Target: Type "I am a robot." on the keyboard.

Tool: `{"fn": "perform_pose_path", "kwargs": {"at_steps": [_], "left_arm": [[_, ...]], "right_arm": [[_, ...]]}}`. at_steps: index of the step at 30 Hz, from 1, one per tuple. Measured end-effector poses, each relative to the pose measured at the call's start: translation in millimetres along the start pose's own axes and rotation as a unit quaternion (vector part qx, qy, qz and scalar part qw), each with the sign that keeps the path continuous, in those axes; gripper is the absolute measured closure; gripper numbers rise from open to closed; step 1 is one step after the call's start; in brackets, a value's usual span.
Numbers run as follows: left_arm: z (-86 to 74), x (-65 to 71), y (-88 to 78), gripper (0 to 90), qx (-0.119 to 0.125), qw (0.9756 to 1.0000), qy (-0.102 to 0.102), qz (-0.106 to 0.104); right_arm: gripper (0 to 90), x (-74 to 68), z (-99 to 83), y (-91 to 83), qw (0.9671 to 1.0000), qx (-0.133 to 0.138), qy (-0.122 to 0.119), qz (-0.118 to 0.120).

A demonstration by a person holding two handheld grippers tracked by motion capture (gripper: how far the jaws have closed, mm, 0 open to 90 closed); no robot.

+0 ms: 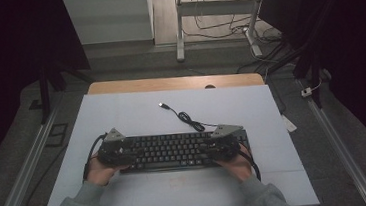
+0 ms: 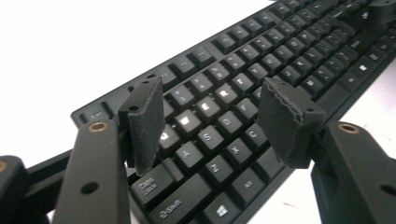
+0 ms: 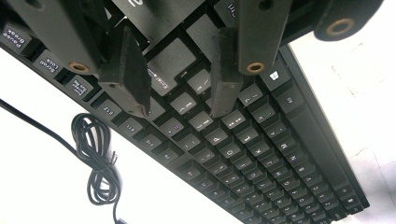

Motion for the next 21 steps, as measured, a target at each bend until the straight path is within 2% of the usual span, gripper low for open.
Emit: {"fn": "perform_pose_path", "kwargs": {"at_steps": [8, 21], "left_arm": [[-2.0, -9.9, -2.6, 38.1, -0.001, 0.9999, -0.012, 0.012], [-2.1, -11.3, 0.8, 40.5, -0.003, 0.9997, -0.011, 0.023]], "right_arm": [[57.7, -0.4, 0.2, 0.3, 1.0, 0.001, 0.0, 0.001], [57.6, -0.5, 0.0, 0.6, 1.0, 0.0, -0.001, 0.0]]}}
Point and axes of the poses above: each handheld gripper's, and its own axes: y roughly forward along the jaws, z roughly out of its top, x roughly to its right, the point moved 7 cm from there along y, roughly forward along the jaws, and after that the axes turned 4 degrees about -y, right-handed, at the moved point
